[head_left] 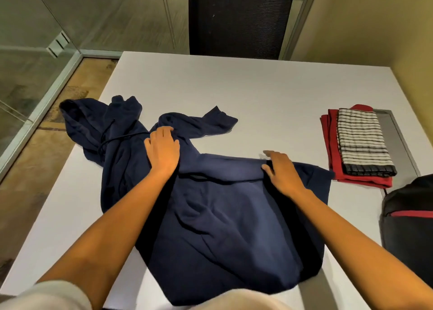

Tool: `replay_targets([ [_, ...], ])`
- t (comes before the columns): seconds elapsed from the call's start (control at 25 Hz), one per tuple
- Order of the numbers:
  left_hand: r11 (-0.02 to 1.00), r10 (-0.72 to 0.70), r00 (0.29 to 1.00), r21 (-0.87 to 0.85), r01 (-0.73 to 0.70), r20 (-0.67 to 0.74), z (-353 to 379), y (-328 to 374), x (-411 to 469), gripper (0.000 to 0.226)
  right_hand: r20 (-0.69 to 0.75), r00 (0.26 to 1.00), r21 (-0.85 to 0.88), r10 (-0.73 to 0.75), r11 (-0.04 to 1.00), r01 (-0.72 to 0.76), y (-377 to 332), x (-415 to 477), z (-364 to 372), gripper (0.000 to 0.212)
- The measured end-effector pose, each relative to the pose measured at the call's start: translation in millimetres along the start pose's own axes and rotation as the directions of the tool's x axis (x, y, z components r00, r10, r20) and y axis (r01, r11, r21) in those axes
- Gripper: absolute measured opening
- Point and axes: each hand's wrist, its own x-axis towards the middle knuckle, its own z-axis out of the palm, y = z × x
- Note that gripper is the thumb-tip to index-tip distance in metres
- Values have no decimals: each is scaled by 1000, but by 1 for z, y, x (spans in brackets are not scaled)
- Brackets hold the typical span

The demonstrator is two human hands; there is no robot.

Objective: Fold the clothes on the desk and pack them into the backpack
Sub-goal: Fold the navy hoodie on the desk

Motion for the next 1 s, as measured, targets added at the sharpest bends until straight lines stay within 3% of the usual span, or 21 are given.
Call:
replay_targets([
  [0.08, 975, -179, 981, 144, 167, 75, 9, 0, 32, 50, 157, 987, -17, -45, 999, 48, -3, 20, 2, 46],
  [0.16, 915, -381, 909, 209, 345, 168, 15, 2, 58, 61, 193, 973, -48, -128, 989, 139, -9, 34, 10, 32],
  [0.24, 889, -434, 871, 265, 373, 228, 18, 5, 81, 48, 115, 983, 2, -144, 989, 145, -11, 44, 14, 18],
  [0.32, 903, -414, 879, 233, 362, 238, 20, 8, 108, 30, -8, 995, 67, -97, 993, 97, -10, 50, 15, 14],
  [0.4, 918, -393, 890, 47, 394, 230, 19, 19, 136, 24, -120, 992, 97, -48, 993, 60, -2, 57, 13, 12],
  [0.48, 854, -354, 919, -340, 393, 174, 17, 36, 165, 14, -210, 977, 134, 30, 991, -2, 8, 64, 8, 11],
  [0.56, 587, -337, 928, -736, 338, 157, 14, 61, 192, 13, -284, 952, 173, 114, 983, -66, 21, 74, 3, 12],
  [0.6, 440, -290, 938, -844, 306, 189, 11, 70, 198, 13, -306, 940, 190, 148, 977, -92, 25, 76, 4, 12],
  [0.64, 356, -218, 950, -888, 290, 223, 11, 76, 203, 23, -318, 931, 206, 179, 972, -117, 28, 77, 6, 13],
  [0.68, 356, -124, 957, -888, 290, 262, 13, 82, 202, 37, -332, 922, 208, 199, 969, -134, 31, 80, 10, 14],
  [0.72, 441, -35, 956, -854, 276, 292, 18, 87, 194, 48, -363, 911, 178, 195, 974, -138, 32, 80, 14, 17],
  [0.84, 816, 118, 967, -576, 35, 225, 53, 74, 143, 52, -414, 910, 28, 28, 999, -18, 26, 72, 29, 32],
  [0.92, 960, 64, 977, -279, -5, 203, 77, 57, 106, 54, -321, 936, -56, -147, 989, 136, 22, 66, 42, 41],
  [1.0, 998, -26, 958, -52, 42, 285, 100, 38, 79, 59, -145, 962, -195, -232, 960, 203, 19, 63, 59, 52],
])
